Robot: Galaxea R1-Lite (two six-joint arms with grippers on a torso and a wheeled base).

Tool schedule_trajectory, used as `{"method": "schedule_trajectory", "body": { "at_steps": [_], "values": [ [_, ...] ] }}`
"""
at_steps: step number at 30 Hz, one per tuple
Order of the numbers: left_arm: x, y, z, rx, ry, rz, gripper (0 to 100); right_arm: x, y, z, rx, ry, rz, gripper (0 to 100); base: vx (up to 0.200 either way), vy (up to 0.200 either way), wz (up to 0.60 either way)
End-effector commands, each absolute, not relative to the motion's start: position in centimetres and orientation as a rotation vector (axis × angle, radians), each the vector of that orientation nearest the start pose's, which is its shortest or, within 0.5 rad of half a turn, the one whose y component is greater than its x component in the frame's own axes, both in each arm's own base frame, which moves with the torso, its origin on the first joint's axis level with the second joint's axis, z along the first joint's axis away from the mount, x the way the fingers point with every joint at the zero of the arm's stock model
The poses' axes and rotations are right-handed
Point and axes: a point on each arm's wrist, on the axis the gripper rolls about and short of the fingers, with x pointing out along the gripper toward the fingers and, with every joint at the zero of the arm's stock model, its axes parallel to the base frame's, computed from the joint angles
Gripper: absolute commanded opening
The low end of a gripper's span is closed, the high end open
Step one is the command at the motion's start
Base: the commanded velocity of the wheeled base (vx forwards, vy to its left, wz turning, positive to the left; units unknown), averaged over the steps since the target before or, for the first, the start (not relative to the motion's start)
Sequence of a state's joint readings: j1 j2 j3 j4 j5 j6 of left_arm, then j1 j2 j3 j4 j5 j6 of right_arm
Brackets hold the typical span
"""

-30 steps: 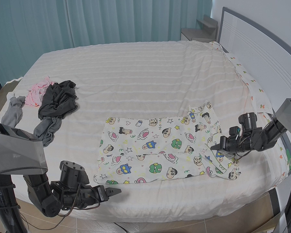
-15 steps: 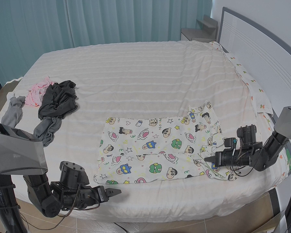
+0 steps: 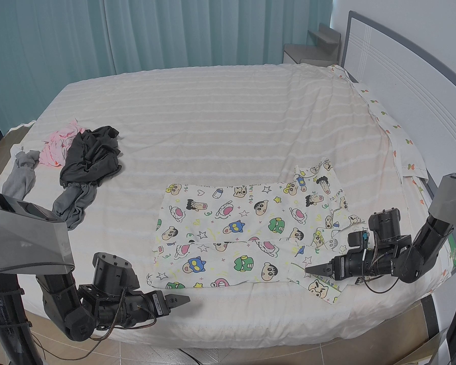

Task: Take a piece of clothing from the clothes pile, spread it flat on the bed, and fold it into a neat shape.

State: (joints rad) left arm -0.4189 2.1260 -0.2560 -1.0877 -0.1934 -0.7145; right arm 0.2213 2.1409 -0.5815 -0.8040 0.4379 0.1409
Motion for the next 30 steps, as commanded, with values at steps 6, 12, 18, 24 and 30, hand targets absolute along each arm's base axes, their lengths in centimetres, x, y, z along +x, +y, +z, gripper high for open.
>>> {"method": "schedule_trajectory", "body": {
  "at_steps": [6,12,18,24,30],
  "values": [
    [22.7,-10.6,-0.7,-0.565,0.959,-0.271,100,29.2,8.4,1.1,0.206,0.79,0.598,100,0.0,0.0,0.0],
    [22.6,-10.6,-0.7,-0.565,0.963,-0.269,100,27.4,6.4,2.3,0.249,0.791,0.543,100,0.0,0.0,0.0],
    [22.6,-10.7,-0.6,-0.57,0.951,-0.281,100,24.7,2.7,2.2,0.31,0.804,0.422,100,0.0,0.0,0.0],
    [22.7,-10.5,-0.1,-0.686,0.926,-0.319,100,23.7,0.3,1.5,0.374,0.827,0.357,100,0.0,0.0,0.0],
    [22.1,-9.9,-0.8,-0.713,0.896,-0.359,100,24.1,0.1,1.6,0.523,0.804,0.36,100,0.0,0.0,0.0]
  ]
}}
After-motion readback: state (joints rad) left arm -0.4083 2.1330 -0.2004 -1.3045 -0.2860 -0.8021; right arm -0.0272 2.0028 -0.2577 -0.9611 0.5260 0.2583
